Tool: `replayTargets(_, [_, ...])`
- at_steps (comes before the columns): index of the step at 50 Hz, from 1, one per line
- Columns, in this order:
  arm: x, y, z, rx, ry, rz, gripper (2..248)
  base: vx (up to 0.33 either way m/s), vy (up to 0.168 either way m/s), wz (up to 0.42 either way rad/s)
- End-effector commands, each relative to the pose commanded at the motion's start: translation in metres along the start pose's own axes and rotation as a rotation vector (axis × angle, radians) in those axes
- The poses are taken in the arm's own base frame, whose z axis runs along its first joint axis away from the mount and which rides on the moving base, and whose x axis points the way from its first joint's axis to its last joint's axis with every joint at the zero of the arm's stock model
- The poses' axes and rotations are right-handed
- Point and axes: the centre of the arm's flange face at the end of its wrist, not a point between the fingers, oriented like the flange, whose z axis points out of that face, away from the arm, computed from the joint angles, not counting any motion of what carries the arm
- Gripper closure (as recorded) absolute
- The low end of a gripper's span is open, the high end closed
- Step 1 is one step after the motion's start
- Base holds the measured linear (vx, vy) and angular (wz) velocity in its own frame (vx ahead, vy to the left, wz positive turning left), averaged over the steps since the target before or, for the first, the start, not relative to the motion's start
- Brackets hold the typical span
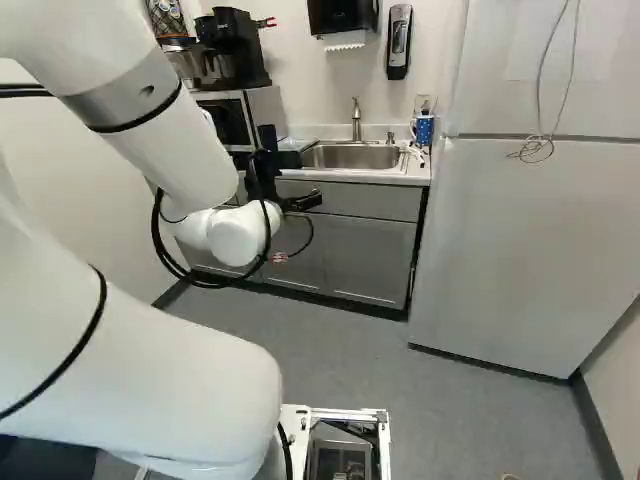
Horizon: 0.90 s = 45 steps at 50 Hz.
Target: Rinse the cup and place it in the tray
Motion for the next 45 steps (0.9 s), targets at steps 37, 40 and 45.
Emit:
replayTargets(37, [0.034, 0.0, 0.017, 0.0, -0.01, 0.0, 3, 0.0, 0.0, 0.0])
replayTargets(40, [0.037, 0.0, 0.018, 0.0, -0.012, 0.0, 3, 0.0, 0.0, 0.0])
replayTargets(45, [0.042, 0.0, 0.02, 0.0, -0.015, 0.0, 3, 0.0, 0.0, 0.0])
